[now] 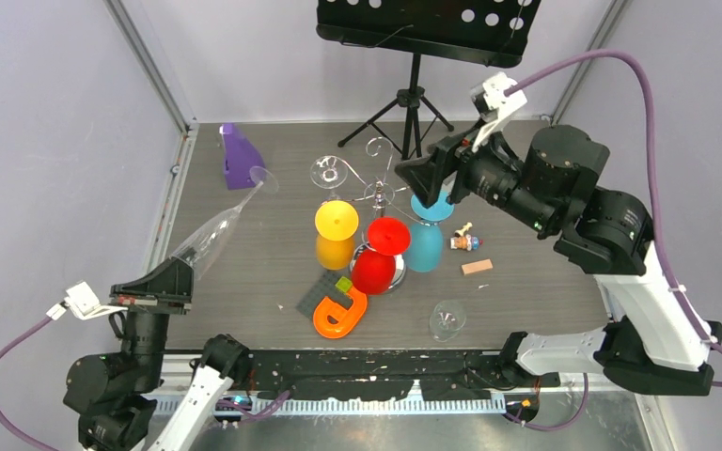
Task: Place the wine glass upside down on the wine glass rack
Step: Turn the wine glass upside down at the wine rack.
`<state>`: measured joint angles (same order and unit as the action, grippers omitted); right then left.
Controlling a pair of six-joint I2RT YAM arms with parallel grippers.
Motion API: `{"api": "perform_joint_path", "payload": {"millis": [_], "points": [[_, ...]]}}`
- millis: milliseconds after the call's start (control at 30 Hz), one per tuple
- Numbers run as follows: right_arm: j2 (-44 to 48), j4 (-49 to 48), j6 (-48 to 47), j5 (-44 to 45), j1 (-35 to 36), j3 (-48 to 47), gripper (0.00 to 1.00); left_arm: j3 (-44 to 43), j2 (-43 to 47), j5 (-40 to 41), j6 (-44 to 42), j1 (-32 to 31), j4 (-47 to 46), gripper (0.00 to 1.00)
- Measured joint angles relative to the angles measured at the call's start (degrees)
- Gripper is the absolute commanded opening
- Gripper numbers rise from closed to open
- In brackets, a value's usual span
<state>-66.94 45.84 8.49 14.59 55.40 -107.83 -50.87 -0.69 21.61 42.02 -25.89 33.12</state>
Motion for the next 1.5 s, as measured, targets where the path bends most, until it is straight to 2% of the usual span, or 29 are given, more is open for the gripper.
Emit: {"api": "perform_joint_path", "payload": {"millis": [200, 400, 667, 967, 1067, 1133, 1167, 1367, 1500], "points": [[-7.6, -0.2, 3.9, -14.1, 0.0, -7.9, 0.73, -0.6, -0.3, -7.0, -0.1, 0.0, -8.2, 0.0], [-12.4, -2.2, 8.5, -24.7, 0.0, -9.3, 0.73, -0.8, -4.3, -16.5, 1.4, 0.0, -16.3, 0.0], [-14.1, -4.6, 12.7, -30.8, 0.0, -9.1, 0.7, -0.2, -8.5, -24.3, 4.1, 0.0, -22.7, 0.0], [-14.1, -5.5, 12.7, -30.0, 0.0, -8.2, 0.62, 1.2, -8.5, -26.9, 5.8, 0.0, -25.7, 0.0], [-14.1, -5.5, 12.4, -29.2, 0.0, -8.2, 0.54, 1.5, -8.5, -27.5, 6.0, 0.0, -26.1, 0.0], [-14.1, -5.4, 12.1, -28.6, 0.0, -8.2, 0.45, 1.6, -8.5, -27.9, 6.1, 0.0, -26.2, 0.0], [-14.2, -5.5, 11.8, -28.3, 0.0, -8.2, 0.37, 1.6, -8.5, -28.0, 6.2, 0.0, -26.2, 0.0], [-14.2, -5.4, 10.1, -27.4, 0.0, -6.4, 0.14, 3.3, -8.5, -28.3, 7.2, 0.0, -26.9, 0.0], [-14.2, -5.4, 8.7, -25.0, -0.1, -4.5, 0.06, 3.7, -8.5, -28.3, 7.2, 0.0, -26.9, 0.27]]}}
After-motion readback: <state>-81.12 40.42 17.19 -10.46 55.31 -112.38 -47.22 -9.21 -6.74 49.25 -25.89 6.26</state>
